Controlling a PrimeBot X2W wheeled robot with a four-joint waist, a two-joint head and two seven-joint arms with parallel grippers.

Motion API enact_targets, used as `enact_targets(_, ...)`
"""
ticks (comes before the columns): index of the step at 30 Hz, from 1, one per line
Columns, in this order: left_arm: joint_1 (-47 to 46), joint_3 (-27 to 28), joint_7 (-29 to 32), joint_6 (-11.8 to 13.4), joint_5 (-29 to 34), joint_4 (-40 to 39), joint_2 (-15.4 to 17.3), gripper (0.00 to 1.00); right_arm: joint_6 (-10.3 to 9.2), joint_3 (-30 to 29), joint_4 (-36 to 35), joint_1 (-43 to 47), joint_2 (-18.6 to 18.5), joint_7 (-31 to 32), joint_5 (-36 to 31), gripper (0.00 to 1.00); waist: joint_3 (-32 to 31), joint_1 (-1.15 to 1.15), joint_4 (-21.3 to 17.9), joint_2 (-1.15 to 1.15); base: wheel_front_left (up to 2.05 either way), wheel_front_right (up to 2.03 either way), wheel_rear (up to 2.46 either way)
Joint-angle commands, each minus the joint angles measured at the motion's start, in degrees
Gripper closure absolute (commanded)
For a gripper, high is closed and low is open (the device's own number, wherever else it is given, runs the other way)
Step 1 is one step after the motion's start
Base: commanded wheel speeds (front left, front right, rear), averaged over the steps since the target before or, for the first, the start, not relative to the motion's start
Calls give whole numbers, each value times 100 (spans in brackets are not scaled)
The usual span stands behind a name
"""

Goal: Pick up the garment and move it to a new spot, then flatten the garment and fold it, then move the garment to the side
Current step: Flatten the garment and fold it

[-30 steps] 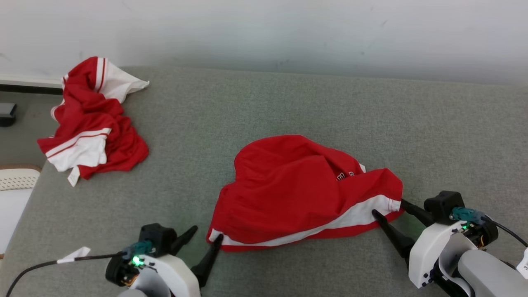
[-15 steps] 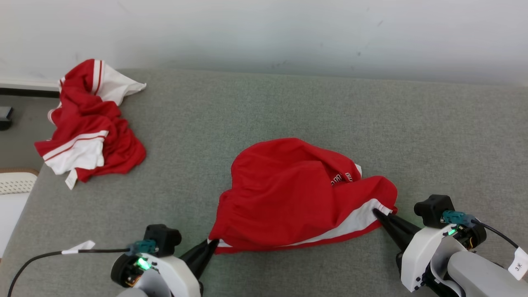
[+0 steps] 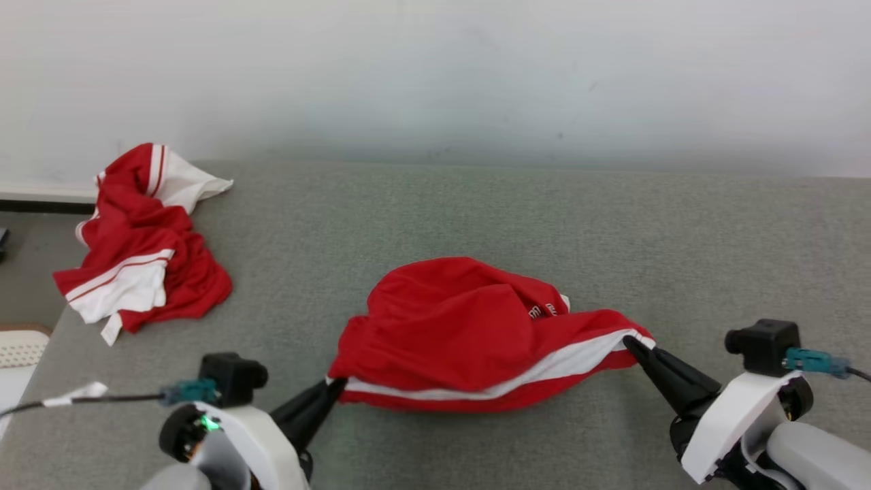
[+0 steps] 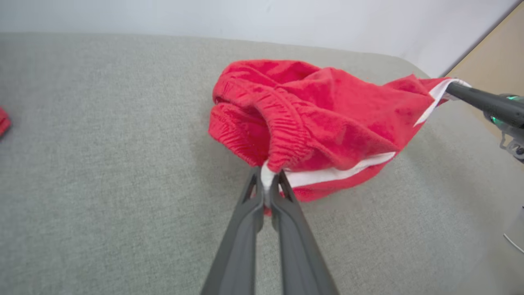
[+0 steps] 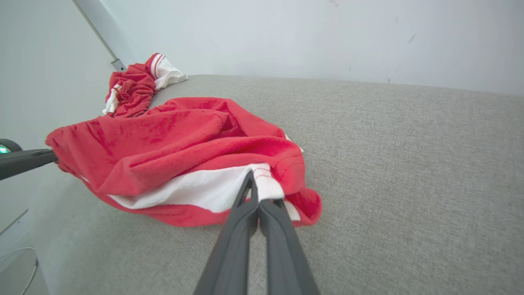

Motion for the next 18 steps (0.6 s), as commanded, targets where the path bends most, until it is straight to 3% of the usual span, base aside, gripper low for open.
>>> enact_targets(1, -31, 100, 90, -14, -154, -200, 177, 100, -11, -9, -270, 55, -202, -6, 203, 100, -59, 0, -94, 0, 0, 0, 0)
enact_targets(5, -294, 331, 401, 15, -384, -585, 468, 100, -11, -133, -906, -65, -558, -32, 637, 100, -54, 0, -244, 0, 0, 0, 0)
enact_targets(10, -936, 561, 868, 7, -744, -746, 563, 100, -11, -384, -1274, -454, -807, -91, 901, 100, 160, 0, -448, 0, 0, 0, 0)
enact_targets(18, -2726, 781, 1669, -9, -1396, 54, 288, 100, -11, -820, -1001, -1661, -918, -43, 1137, 100, 796, 0, -722, 0, 0, 0, 0)
